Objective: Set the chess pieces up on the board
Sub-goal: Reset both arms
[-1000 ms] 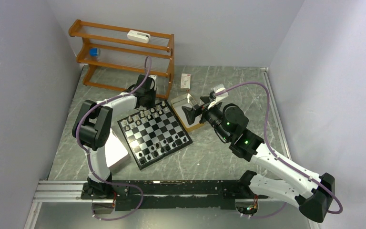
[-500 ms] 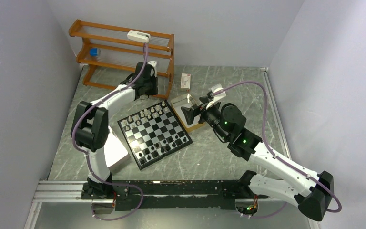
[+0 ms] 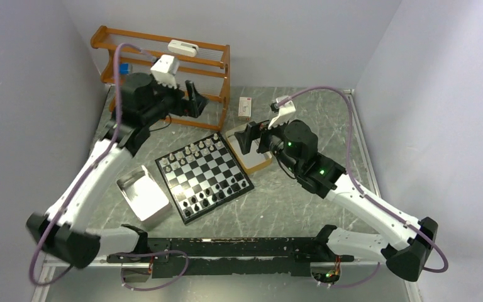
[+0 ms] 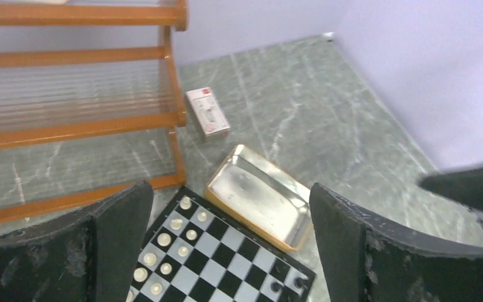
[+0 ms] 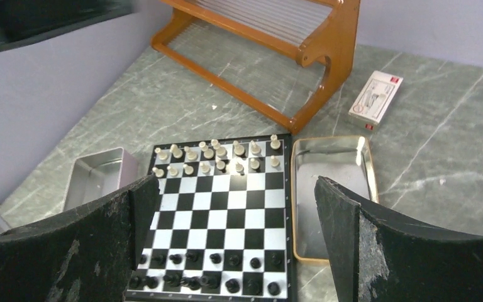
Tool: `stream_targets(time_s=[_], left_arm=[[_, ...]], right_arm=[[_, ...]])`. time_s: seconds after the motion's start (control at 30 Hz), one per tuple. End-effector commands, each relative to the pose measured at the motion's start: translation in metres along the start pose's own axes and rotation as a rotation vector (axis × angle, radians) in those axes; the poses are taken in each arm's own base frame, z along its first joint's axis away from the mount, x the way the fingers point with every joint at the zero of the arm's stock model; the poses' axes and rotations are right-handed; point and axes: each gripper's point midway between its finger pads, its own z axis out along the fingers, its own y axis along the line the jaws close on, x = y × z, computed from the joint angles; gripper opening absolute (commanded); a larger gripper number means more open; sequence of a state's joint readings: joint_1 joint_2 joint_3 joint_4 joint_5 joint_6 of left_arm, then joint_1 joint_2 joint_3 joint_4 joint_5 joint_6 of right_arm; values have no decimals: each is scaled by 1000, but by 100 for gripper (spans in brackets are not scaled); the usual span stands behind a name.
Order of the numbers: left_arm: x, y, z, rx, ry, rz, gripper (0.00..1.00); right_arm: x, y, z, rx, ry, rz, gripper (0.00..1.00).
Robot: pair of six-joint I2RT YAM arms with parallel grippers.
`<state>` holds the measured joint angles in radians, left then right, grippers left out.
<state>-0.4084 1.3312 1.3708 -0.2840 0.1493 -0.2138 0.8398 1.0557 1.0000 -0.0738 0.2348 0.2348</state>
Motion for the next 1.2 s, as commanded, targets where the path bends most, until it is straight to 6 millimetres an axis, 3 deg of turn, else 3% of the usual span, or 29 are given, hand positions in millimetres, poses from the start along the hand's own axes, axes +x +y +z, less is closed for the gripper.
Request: stream_targets(time_s=[0.0,0.27,0.43,0.63,0.73,1.17], left_arm=[[23,-35,-58,158,60,-6,100],[42,-53,-163,224,-24,42,100],[73,-54,-191,246,-110,-40,100],[85,-45,-202,205,-150,-58,100],[87,-34,-200,142,-119,-47,100],[85,-37,-196,159,-95,-22,100]], right_arm=[[2,-8,-16,83,74,127,100],[1,-28,-57,158,37,218,100],[13,-34,-74,161,30,270,100],[32,-38,-77,182,88,277,100],[32,-39,-77,190,88,265,100],[30,-38,-70,191,98,244,100]])
